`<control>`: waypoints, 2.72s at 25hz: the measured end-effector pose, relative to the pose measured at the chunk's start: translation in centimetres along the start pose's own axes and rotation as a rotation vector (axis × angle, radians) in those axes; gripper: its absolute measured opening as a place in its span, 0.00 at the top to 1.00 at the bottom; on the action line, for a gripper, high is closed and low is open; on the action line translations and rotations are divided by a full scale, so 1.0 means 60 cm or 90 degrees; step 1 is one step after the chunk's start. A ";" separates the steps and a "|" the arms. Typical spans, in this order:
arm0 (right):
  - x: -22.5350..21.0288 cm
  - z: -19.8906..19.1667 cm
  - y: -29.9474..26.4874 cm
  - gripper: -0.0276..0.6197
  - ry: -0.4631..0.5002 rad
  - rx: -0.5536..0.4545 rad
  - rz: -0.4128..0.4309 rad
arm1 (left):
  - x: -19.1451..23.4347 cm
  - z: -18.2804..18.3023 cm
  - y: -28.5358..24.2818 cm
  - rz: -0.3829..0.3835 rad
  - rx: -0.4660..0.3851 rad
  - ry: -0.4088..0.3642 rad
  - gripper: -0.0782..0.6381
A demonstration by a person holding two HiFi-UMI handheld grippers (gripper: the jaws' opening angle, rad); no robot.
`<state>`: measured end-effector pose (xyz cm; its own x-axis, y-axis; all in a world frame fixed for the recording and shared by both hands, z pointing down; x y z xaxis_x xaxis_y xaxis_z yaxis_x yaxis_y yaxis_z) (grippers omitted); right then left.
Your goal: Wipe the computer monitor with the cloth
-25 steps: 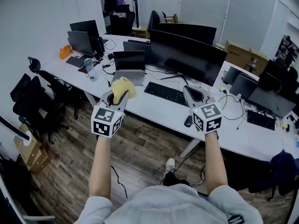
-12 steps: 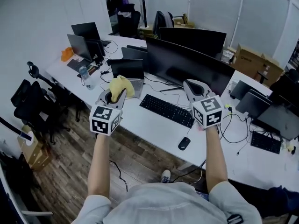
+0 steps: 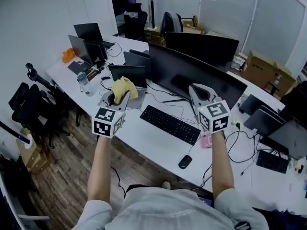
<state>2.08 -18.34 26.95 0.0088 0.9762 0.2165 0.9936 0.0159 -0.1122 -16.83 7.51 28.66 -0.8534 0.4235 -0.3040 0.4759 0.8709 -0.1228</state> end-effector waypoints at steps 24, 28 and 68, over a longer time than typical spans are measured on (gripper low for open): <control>-0.076 -0.034 -0.348 0.92 -0.056 0.015 -0.112 | 0.248 -0.057 -0.426 -0.144 -0.052 -0.029 0.78; -0.090 -0.042 -0.382 0.92 -0.063 0.011 -0.144 | 0.265 -0.063 -0.498 -0.177 -0.063 -0.048 0.78; -0.076 -0.122 -0.401 0.92 -0.093 0.105 -0.342 | 0.218 -0.130 -0.710 -0.351 -0.087 -0.086 0.78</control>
<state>-21.01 -24.73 35.77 -0.5195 0.8411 0.1508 0.8232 0.5399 -0.1756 -49.91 -22.09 37.28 -0.9286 -0.1287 -0.3482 -0.0698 0.9818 -0.1767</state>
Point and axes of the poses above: the fingertips, and each gripper's own axes: y backward along the fingers, x to its left, z out of its top, the point moved 8 cm from there along y, backward along the fingers, and after that the axes turned 5 degrees about z, right-handed, at the moved point
